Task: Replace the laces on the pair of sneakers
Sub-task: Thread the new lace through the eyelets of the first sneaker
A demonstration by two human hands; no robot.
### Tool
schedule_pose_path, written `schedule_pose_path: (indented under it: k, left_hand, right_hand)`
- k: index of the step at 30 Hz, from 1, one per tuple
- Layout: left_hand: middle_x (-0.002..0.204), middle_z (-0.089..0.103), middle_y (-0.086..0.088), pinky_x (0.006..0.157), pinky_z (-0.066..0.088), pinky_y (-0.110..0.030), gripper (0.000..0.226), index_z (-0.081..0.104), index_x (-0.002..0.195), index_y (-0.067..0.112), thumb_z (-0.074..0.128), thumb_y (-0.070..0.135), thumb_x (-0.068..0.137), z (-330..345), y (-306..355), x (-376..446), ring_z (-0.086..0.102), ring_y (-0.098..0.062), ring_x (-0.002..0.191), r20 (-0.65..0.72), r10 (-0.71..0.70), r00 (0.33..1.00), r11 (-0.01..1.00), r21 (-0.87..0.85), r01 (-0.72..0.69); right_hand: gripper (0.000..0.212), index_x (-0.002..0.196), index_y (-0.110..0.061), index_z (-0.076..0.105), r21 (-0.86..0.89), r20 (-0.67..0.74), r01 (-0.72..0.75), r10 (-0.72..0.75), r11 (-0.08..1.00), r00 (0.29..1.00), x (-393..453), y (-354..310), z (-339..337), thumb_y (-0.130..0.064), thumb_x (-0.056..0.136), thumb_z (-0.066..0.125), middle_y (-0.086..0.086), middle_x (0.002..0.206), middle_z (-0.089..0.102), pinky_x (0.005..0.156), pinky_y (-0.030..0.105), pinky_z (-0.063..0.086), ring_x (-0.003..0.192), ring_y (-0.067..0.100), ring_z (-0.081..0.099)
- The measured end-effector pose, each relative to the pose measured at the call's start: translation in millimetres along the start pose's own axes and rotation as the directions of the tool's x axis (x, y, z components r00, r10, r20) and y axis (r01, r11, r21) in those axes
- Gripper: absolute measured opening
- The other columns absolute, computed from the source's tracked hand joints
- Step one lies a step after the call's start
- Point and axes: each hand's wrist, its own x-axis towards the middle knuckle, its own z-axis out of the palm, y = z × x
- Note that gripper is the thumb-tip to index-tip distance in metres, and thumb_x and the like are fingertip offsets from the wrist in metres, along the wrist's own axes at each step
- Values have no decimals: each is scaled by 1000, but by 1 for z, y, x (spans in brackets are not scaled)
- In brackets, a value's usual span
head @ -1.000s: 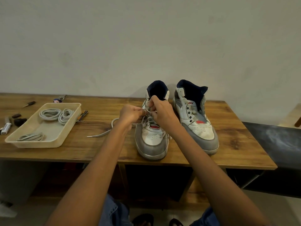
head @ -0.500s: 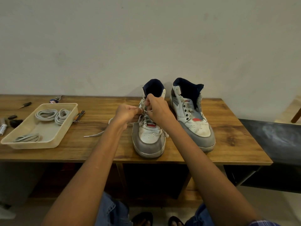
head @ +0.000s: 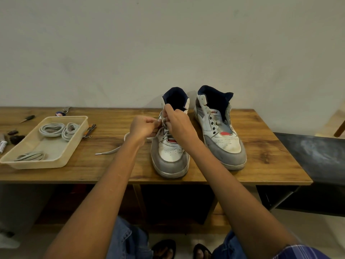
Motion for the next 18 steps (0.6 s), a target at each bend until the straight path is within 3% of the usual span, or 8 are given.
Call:
schedule_pose_path:
  k: [2, 6, 10, 11, 13, 16, 17, 18]
  left_hand:
    - [83, 70, -2, 79, 55, -38, 14, 73, 93, 11, 69, 20, 84, 8, 1, 0, 67, -23, 82, -95, 102, 990, 983, 160, -85]
    - [78, 66, 3, 74, 51, -34, 13, 74, 90, 14, 68, 24, 85, 18, 6, -8, 63, -15, 78, -176, 184, 967, 938, 325, -119]
    - [80, 66, -6, 72, 52, -36, 25, 71, 85, 4, 56, 23, 93, 20, 5, -7, 59, -20, 72, -235, 169, 957, 942, 323, -87]
    - [81, 65, -6, 73, 52, -36, 27, 69, 86, 4, 51, 21, 96, 22, 7, -8, 61, -21, 75, -273, 150, 950, 963, 257, -78]
    - [81, 63, -5, 74, 55, -33, 28, 61, 85, 7, 41, 19, 100, 24, 16, -11, 64, -19, 76, -385, 49, 922, 992, -91, -91]
    - [70, 52, -2, 54, 50, -24, 33, 42, 76, 12, 24, 16, 103, 9, 36, -10, 52, -8, 47, -489, -157, 858, 700, -668, -252]
    - [69, 49, -1, 46, 41, -21, 33, 37, 74, 14, 21, 16, 103, -3, 40, -9, 44, -6, 44, -526, -183, 830, 645, -702, -303]
    - [68, 47, 0, 44, 33, -19, 33, 35, 74, 16, 20, 17, 103, -14, 40, -6, 38, -6, 45, -565, -165, 808, 680, -658, -322]
  right_hand:
    - [27, 105, -7, 45, 23, -4, -15, 16, 1000, 1000, 0, 4, 0, 9, 84, 51, 14, 85, 60, 67, 44, 50, 76, 29, 55]
    - [20, 105, -9, 51, 26, 44, -14, 13, 1000, 999, -4, 10, -9, -2, 87, 56, 12, 91, 61, 72, 36, 47, 85, 26, 53]
    - [8, 85, -4, 57, -51, -299, -17, 1, 999, 954, -14, 18, -13, 3, 83, 60, 9, 75, 58, 66, 30, 41, 78, 23, 49]
    - [9, 83, -4, 57, -64, -358, -51, 24, 997, 933, -15, 21, -13, 4, 82, 61, 8, 75, 57, 67, 30, 40, 77, 23, 48]
    - [4, 85, -5, 59, -7, -337, -113, 104, 994, 936, -16, 27, -15, -2, 85, 60, 7, 83, 57, 71, 24, 35, 81, 18, 45]
    - [3, 86, -4, 62, 111, -262, -153, 178, 982, 949, -14, 33, -21, -4, 87, 59, 5, 89, 56, 66, 15, 33, 79, 11, 44]
    - [3, 85, -4, 63, 160, -252, -160, 197, 974, 947, -13, 34, -24, -3, 86, 60, 4, 87, 56, 67, 15, 37, 77, 12, 48]
    - [3, 84, -5, 63, 216, -243, -169, 221, 962, 944, -12, 34, -26, -3, 85, 62, 2, 85, 57, 70, 19, 44, 76, 14, 52]
